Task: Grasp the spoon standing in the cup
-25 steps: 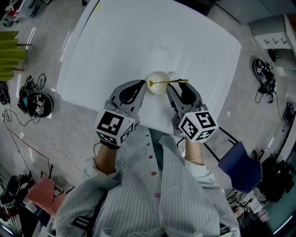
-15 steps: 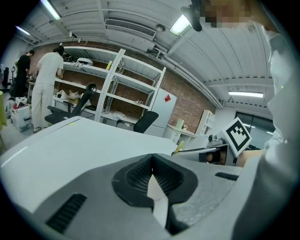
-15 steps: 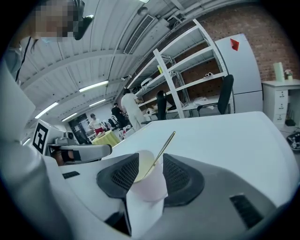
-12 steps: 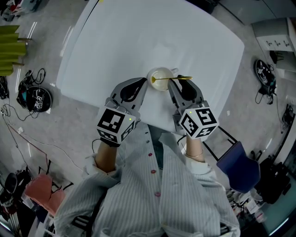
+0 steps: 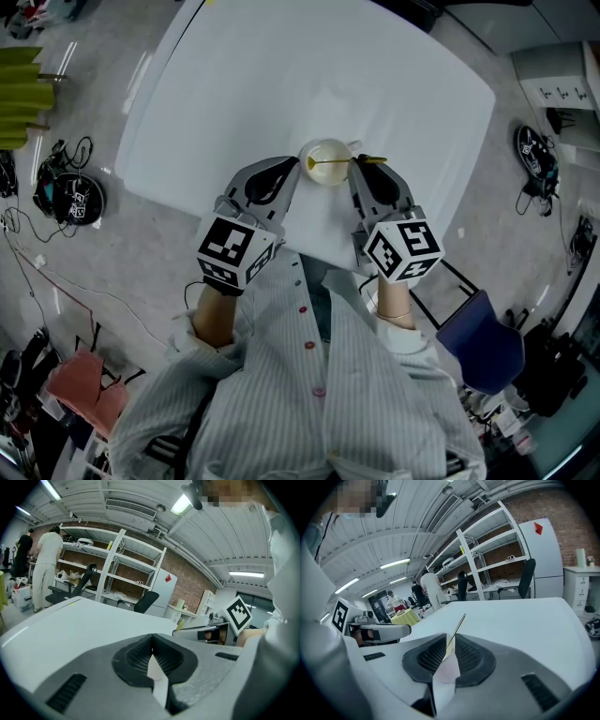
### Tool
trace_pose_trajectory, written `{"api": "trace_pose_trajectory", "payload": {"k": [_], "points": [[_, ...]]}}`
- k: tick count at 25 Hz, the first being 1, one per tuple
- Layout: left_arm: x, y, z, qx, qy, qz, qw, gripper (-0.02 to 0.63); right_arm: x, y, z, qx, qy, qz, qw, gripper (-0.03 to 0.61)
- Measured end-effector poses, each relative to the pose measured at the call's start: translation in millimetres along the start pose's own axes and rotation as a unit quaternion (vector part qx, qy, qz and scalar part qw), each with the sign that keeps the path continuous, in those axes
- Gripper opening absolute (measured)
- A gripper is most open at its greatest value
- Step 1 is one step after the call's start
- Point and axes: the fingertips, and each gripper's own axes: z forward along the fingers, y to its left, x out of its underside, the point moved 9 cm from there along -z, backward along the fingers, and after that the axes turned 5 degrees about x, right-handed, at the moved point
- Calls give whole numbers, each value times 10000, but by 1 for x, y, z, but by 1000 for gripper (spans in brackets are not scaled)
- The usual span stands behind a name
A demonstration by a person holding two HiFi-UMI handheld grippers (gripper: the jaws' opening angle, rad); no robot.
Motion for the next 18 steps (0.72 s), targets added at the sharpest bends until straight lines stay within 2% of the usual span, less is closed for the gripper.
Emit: {"api": "trace_pose_trajectory", "payload": {"k": [18], "points": [[-9,-4,-1,-142,-155,28,9998,8,-13,5,0,-470,-48,14,9989,13]]}}
